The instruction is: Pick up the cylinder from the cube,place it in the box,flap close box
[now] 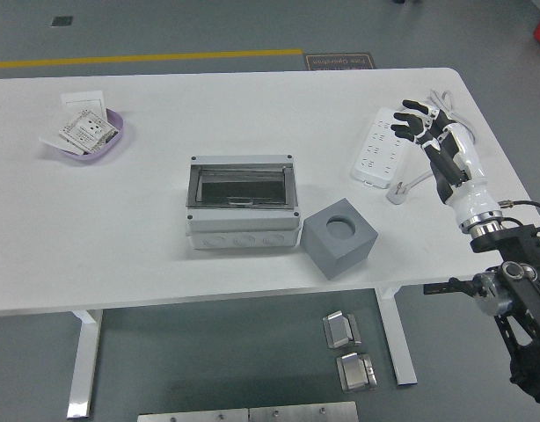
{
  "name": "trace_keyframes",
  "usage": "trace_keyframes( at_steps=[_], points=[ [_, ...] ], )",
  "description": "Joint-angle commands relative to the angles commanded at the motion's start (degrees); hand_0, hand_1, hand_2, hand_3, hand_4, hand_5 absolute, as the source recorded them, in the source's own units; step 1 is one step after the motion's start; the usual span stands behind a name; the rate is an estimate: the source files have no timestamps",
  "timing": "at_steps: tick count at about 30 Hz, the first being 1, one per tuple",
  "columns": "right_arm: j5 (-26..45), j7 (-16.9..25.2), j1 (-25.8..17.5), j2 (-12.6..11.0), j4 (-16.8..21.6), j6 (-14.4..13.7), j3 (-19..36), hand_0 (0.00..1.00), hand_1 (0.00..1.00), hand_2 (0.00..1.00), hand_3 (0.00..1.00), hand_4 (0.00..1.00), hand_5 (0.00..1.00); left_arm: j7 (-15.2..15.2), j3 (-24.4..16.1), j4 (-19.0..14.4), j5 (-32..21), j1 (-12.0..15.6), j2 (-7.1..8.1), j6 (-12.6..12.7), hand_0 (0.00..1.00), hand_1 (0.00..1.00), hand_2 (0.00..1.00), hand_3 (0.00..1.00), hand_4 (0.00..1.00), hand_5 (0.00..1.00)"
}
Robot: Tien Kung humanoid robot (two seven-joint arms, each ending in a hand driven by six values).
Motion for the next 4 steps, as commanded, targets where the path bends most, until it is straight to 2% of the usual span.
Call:
trace_keyframes(
  at_steps=[4],
  points=[
    [0.0, 0.0, -0.1, 0.0, 0.1, 0.0, 0.0, 0.74, 0.67, 0.705, 0.753, 0.998, 0.61, 0.0, -0.1, 0.0, 0.1, 0.0, 0.0, 0.0, 0.688, 0.683, 0.608, 0.722, 0.731, 0.425]
  ],
)
